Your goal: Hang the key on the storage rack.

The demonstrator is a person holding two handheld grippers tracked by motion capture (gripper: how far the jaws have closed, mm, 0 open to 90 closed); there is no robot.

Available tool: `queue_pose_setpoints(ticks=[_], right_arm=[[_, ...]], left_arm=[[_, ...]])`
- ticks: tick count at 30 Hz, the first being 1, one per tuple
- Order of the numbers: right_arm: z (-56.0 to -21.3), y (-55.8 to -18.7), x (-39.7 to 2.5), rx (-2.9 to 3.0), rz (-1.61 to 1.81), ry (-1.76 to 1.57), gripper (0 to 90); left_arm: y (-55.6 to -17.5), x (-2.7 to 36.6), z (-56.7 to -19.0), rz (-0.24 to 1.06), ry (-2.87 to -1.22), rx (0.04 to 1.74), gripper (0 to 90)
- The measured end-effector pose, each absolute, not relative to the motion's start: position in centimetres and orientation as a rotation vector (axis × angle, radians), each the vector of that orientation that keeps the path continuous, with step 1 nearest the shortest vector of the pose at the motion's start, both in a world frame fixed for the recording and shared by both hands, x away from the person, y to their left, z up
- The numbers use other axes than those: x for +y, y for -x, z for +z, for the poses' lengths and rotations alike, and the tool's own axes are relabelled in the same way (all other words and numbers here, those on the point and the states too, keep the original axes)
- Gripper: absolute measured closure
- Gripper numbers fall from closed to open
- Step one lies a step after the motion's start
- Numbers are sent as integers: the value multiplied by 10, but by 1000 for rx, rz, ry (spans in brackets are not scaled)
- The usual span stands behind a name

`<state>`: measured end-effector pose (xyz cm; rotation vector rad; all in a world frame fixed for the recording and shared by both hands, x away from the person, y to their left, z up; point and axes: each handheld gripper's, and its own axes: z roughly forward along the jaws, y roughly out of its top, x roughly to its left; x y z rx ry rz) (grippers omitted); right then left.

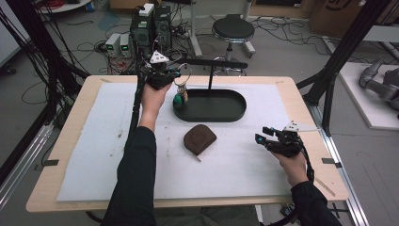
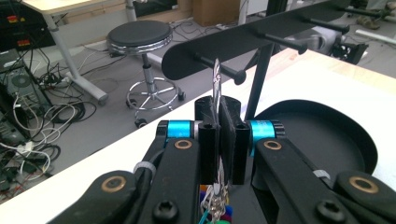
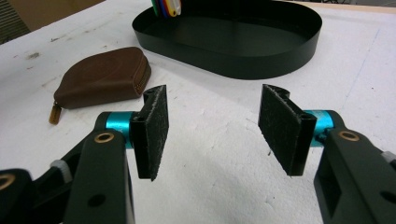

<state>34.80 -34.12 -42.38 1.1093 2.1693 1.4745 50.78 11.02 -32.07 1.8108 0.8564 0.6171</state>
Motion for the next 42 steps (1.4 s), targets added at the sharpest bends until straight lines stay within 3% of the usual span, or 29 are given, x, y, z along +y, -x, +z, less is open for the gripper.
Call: queue_pose_setpoints(ticks=[3, 11, 21, 34, 42], right_arm=[[-424, -348, -341, 2170, 1475, -1111, 439], [-424, -348, -342, 2175, 1463, -1110, 437], [-425, -349, -343, 2170, 1448, -1117, 416], [-426, -348, -343, 2166, 1410, -1142, 365], [-427, -348, -344, 2158, 1403, -1154, 341]], left_arm=[[-507, 110, -321, 631, -1814, 861, 825], [-494, 113, -318, 683, -1852, 880, 599], [-440, 132, -327, 658, -1824, 822, 406], [-356, 159, -344, 649, -1801, 737, 248], [-324, 183, -373, 681, -1788, 748, 237]])
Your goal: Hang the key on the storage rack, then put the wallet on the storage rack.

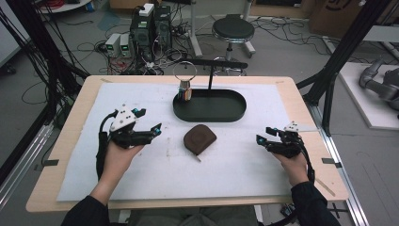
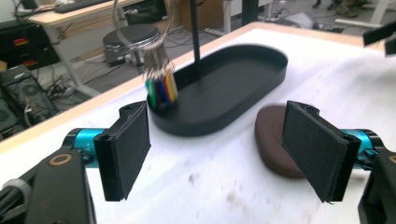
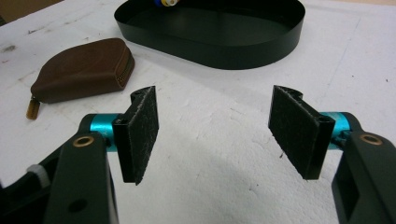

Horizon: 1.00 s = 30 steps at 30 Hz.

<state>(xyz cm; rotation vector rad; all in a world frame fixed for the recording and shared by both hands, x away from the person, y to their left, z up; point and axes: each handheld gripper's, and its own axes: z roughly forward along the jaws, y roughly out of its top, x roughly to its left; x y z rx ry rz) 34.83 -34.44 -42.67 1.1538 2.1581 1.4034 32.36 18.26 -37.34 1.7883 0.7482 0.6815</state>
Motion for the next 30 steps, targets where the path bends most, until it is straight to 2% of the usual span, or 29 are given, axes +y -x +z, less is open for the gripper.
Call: queue_pose_setpoints(ticks=[6, 14, 23, 30], right_arm=[[-427, -349, -345, 2150, 1409, -1155, 338], [-427, -350, -345, 2145, 1399, -1156, 338], [-427, -350, -342, 2164, 1382, -1129, 339], [-427, -348, -341, 2176, 1366, -1112, 339]], left_arm=[[-323, 192, -393, 631, -1779, 819, 237], [-332, 171, -404, 544, -1802, 792, 241], [-345, 139, -417, 379, -1862, 808, 335], [-356, 128, -426, 262, -1866, 891, 431]])
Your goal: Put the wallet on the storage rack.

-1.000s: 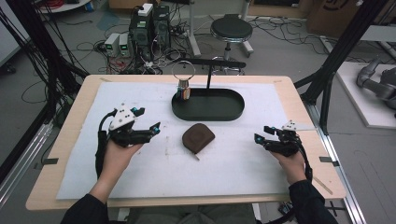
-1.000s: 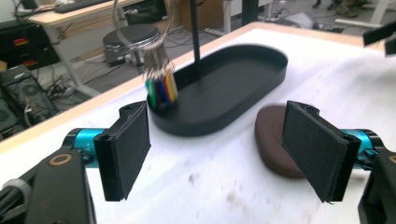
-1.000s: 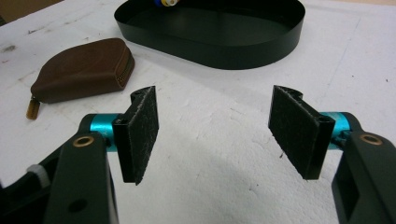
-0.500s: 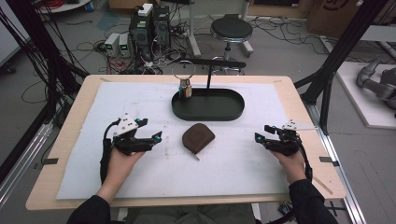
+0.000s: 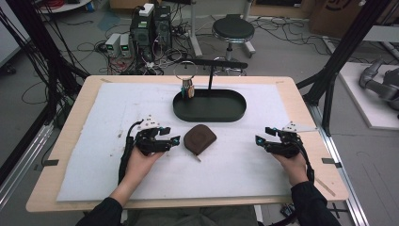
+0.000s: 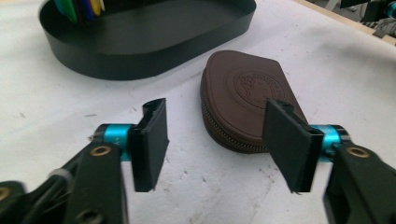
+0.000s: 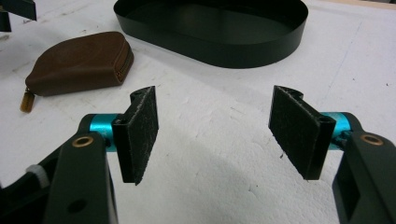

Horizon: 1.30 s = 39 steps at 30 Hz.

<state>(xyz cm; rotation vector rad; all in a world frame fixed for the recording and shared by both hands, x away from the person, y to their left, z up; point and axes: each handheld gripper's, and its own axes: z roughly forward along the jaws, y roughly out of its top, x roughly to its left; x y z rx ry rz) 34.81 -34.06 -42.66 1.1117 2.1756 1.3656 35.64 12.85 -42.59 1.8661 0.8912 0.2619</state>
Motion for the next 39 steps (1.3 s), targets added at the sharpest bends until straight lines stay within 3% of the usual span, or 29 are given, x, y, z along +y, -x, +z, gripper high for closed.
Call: queue_pose_setpoints(ticks=[15, 19, 27, 39], right_arm=[[-426, -346, -339, 2189, 1334, -1084, 340], [-426, -346, -339, 2191, 1334, -1082, 340], [-426, -346, -338, 2192, 1335, -1072, 344], [-420, -342, -332, 2235, 1471, -958, 352]], left_arm=[[-375, 97, -443, 123, -1912, 1029, 485], [-376, 96, -444, 43, -1880, 1027, 653], [-370, 93, -435, 53, -1850, 866, 834], [-350, 78, -407, 109, -1893, 493, 862]])
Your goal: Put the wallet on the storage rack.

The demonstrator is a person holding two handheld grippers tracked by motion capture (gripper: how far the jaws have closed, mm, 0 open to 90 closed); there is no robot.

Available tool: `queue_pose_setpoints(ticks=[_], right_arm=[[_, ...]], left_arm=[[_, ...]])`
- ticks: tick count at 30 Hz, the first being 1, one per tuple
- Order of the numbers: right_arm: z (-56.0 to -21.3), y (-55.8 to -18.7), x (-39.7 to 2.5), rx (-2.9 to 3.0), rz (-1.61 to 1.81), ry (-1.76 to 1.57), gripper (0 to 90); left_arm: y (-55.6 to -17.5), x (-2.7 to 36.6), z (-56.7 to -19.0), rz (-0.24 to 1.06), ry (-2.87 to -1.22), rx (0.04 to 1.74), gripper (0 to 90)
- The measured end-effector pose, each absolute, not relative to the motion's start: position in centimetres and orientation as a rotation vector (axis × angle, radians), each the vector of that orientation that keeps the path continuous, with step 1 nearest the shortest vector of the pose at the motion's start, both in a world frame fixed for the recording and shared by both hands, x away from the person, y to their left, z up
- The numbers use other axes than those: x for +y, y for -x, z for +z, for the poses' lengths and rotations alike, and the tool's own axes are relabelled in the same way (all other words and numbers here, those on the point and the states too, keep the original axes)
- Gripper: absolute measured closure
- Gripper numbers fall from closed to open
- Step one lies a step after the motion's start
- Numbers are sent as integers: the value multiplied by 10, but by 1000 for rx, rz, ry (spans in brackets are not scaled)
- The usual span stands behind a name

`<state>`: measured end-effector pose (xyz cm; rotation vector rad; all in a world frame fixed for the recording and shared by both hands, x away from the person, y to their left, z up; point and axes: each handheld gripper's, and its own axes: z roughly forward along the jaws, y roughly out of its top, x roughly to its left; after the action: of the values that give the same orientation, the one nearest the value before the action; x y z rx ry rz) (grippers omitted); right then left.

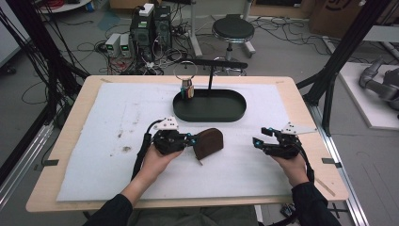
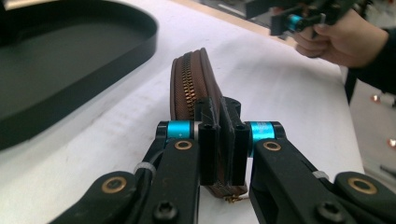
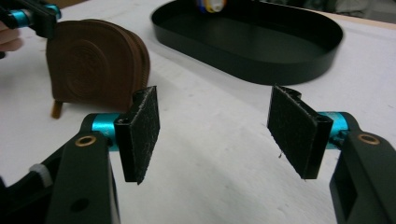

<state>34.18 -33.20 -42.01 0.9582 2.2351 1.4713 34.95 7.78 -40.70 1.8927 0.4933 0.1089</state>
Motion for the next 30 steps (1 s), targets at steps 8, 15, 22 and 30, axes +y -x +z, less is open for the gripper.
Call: queue_pose_setpoints(ticks=[8, 15, 22, 30], right_arm=[[-419, -340, -313, 2383, 1578, -797, 336], [-422, -337, -284, 2546, 1610, -643, 323], [-428, -335, -259, 2684, 1608, -554, 331], [-429, -333, -256, 2712, 1581, -439, 631]], left_arm=[[-339, 74, -400, 75, -1920, 292, 863], [-331, 69, -398, 6, -1929, 163, 863], [-326, 66, -398, -19, -1932, 76, 863], [-328, 72, -400, -13, -1929, 117, 830]])
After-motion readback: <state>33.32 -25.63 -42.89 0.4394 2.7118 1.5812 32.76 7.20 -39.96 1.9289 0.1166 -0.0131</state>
